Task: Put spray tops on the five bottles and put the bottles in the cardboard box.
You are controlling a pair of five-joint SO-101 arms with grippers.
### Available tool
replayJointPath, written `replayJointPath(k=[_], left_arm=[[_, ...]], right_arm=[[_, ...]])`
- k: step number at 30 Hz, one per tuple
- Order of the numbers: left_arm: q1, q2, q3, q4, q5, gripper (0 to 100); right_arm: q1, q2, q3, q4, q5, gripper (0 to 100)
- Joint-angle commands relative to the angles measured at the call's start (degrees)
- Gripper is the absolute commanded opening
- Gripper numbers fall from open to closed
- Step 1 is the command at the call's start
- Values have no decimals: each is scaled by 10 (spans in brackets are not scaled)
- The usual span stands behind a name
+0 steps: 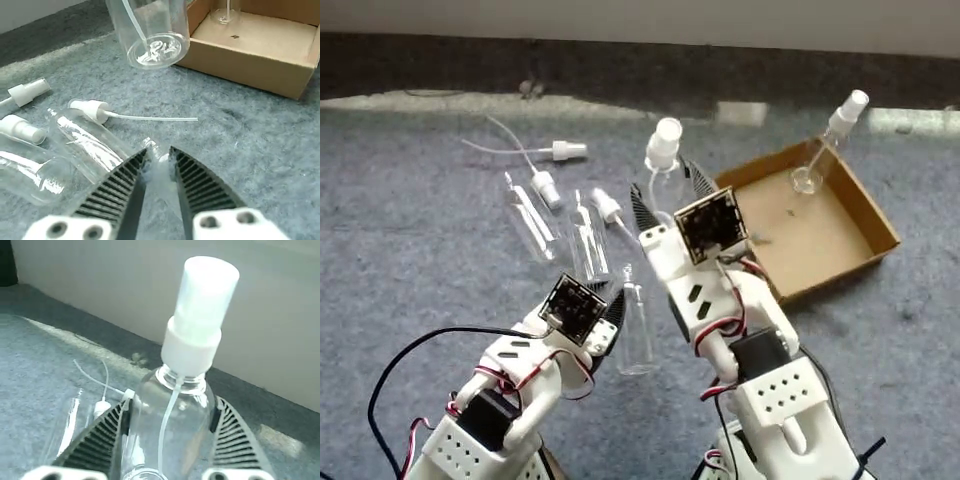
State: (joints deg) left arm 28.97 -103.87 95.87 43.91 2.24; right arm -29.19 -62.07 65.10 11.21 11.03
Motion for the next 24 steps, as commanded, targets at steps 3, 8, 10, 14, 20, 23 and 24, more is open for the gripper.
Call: replayJointPath(k=[3,8,10,14,20,23,24], left_arm=[[8,-1,12,-39,132,13],[11,-1,12,-39,144,13],[8,-1,12,-40,144,13],[7,-1,7,-41,144,13],[3,-1,7,-43,144,13],[-35,-1,11,-72,144,13],[-51,-1,12,-84,144,13]], right_arm=[[-67,-63,-4,44,-5,102],[-107,-95,-4,72,-45,102],[-117,-104,-4,75,-74,102],[-126,-111,-4,92,-103,102],[-167,-111,-4,116,-116,102],[-178,-111,-4,116,-117,102],[-181,-111,-4,116,-117,102]])
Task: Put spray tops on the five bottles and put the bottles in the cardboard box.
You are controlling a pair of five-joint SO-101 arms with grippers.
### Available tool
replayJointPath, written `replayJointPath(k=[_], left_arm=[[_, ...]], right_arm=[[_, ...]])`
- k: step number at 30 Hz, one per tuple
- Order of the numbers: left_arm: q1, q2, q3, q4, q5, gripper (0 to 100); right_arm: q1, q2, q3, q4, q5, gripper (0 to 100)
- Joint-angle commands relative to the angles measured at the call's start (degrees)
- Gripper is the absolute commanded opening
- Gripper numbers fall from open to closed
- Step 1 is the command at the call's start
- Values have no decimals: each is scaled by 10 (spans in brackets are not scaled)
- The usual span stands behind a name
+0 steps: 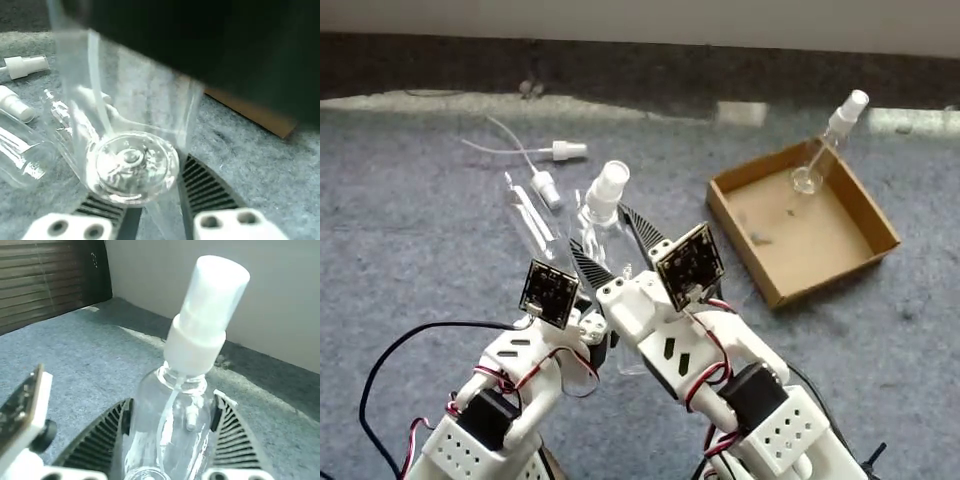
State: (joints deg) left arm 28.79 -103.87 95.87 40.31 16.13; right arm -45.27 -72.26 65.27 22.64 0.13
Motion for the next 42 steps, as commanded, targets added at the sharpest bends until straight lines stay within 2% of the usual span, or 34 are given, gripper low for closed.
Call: replayJointPath(k=[1,7,14,17,23,27,34,42], left_arm=[[-64,-1,12,-55,5,13],[-112,-1,12,-76,5,13],[-114,-1,12,-72,4,13],[-114,-1,12,-49,3,13],[-114,-1,12,-19,2,13],[-114,-1,12,-19,2,13],[-115,-1,12,-19,2,13],[-115,0,12,-18,2,13]], right_arm=[[-23,-9,-6,1,-7,102],[-26,-9,-5,1,-6,102],[-19,-9,-5,2,-5,102],[32,-9,-6,2,-4,102],[214,-9,-9,-3,-4,102],[301,-7,-7,-36,57,102],[385,32,36,-190,120,102],[435,226,8,-277,120,102]])
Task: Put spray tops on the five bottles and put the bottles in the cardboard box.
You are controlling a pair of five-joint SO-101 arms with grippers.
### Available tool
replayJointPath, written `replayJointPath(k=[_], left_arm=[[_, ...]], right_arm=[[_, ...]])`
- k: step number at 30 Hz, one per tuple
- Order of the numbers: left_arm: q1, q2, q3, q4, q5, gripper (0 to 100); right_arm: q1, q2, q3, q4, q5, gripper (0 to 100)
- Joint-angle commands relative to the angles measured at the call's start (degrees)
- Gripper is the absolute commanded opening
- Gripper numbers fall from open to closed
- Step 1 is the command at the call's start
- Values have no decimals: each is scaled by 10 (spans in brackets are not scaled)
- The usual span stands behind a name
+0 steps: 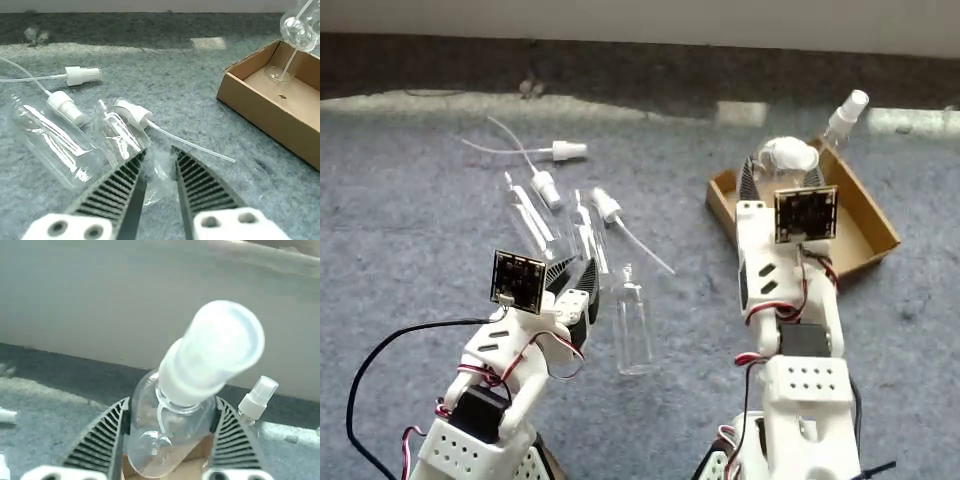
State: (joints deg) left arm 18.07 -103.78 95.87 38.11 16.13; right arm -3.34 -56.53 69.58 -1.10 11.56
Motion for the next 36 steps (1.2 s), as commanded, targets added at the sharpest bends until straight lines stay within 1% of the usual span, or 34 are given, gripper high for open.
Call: replayJointPath(k=[1,7,17,27,36], left_arm=[[-10,-1,12,4,2,13],[-57,-1,12,4,2,13],[-59,-1,12,4,2,14],[-59,-1,12,4,2,14],[-59,-1,12,4,2,14]], right_arm=[[17,95,-45,-47,6,102],[29,240,-135,-51,6,102],[29,414,-281,-49,6,102],[54,489,-301,-51,6,102],[55,509,-298,-51,6,102]])
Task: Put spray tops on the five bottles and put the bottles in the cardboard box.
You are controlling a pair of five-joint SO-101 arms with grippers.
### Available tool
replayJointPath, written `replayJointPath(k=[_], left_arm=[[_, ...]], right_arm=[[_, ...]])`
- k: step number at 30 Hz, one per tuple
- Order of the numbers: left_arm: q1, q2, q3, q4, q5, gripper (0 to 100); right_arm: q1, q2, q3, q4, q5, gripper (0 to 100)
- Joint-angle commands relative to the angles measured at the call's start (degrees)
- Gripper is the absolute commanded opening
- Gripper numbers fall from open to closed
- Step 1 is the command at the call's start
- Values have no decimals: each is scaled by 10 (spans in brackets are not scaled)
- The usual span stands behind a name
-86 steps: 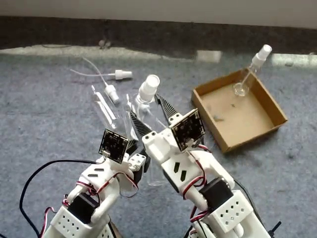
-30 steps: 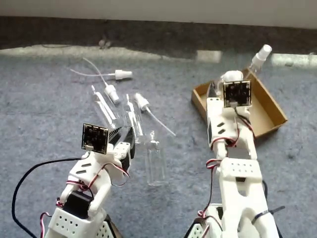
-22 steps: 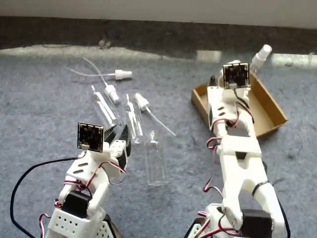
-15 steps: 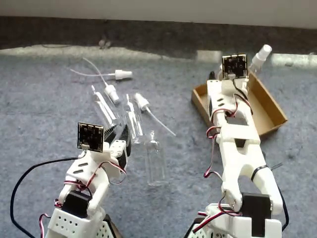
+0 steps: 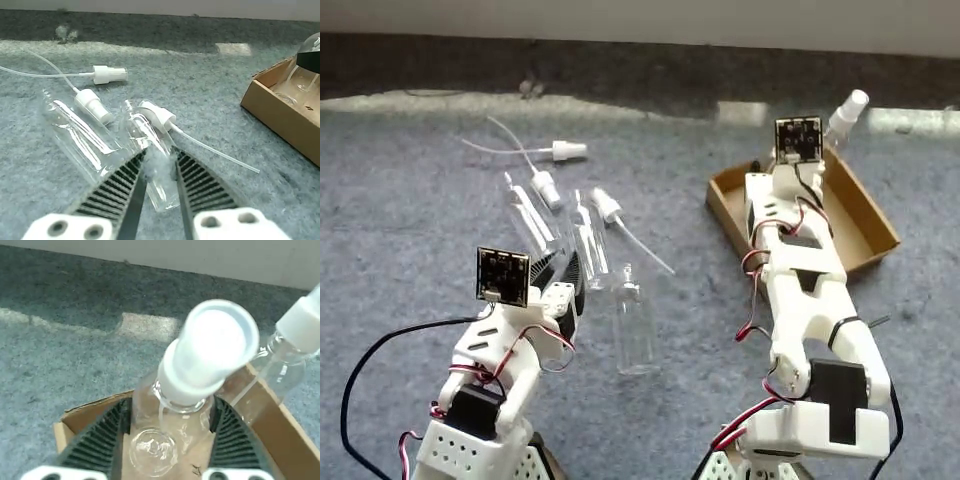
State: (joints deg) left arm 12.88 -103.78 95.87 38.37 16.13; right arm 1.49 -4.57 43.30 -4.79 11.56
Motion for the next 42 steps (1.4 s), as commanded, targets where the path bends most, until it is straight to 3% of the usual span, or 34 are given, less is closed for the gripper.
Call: replayJointPath(k=[1,23,29,42], left_arm=[[-7,-1,12,1,2,14],[-7,0,12,1,2,14],[-7,0,12,1,2,14],[-7,0,12,1,2,14]], right_arm=[[6,-12,-35,-14,6,102],[7,-15,-34,-14,6,109],[7,-15,-33,-13,6,206],[6,-15,-31,-11,2,226]])
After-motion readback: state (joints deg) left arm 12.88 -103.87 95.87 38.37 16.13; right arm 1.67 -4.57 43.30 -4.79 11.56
